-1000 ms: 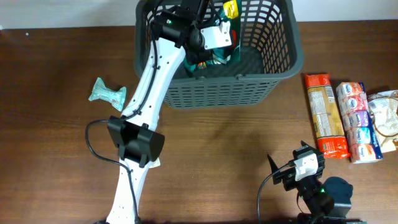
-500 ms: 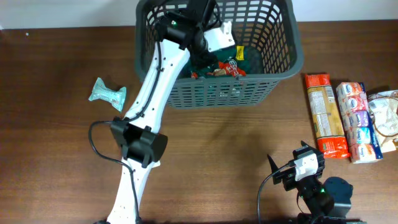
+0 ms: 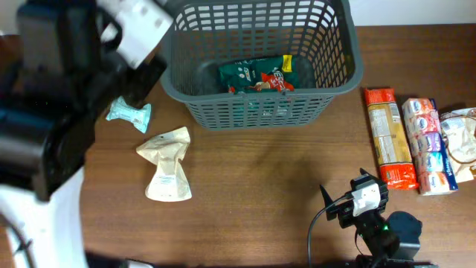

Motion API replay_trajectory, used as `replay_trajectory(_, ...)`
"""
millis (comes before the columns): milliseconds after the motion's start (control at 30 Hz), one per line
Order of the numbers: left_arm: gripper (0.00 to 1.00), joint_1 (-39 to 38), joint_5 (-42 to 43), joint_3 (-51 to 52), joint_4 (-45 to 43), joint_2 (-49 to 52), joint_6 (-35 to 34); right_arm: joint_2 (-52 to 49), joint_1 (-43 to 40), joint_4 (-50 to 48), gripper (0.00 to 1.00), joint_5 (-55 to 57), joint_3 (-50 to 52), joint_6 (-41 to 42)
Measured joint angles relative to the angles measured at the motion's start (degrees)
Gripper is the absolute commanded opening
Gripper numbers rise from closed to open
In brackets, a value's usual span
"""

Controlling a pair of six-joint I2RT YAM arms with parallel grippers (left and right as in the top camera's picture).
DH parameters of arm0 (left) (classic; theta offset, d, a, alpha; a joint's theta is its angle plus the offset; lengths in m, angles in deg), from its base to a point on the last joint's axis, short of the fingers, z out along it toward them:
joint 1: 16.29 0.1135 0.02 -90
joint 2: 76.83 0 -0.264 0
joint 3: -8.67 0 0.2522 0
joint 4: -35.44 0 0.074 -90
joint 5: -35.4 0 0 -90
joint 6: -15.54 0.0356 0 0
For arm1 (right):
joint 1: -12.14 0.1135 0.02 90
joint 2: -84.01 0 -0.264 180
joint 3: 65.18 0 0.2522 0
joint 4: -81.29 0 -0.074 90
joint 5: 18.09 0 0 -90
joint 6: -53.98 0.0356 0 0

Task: Pack container
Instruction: 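Move the left gripper to the beige pouch and grasp it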

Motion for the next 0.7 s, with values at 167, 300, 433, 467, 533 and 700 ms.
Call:
replay_trajectory(167,0.78,6.97,-0.07,26.8,-0.37,-11.32,-6.88,0.02,0.0,0.0,0.99,0.02,0.0,0.02)
replay_trajectory(300,0.95,12.98,1.57,42.64,-1.42,-13.2,-12.26,0.02,0.0,-0.02,0.99,0.02,0.0,0.04)
replay_trajectory(433,0.98,17.49,5.4,55.54,-7.52,-12.9,-13.97,0.02,0.0,0.02,0.99,0.0,0.0,0.0)
replay_trajectory(467,0.98,18.88,7.23,59.25,-9.9,-12.59,-14.38,0.02,0.0,0.0,0.99,0.0,0.0,0.04)
replay_trajectory(533,0.98,20.24,9.31,62.73,-12.07,-11.69,-14.6,0.02,0.0,0.02,0.99,0.0,0.0,0.02)
replay_trajectory(700,0.98,21.44,14.08,72.3,-18.14,-4.17,-14.84,0.0,0.0,0.02,0.99,0.0,0.0,0.0)
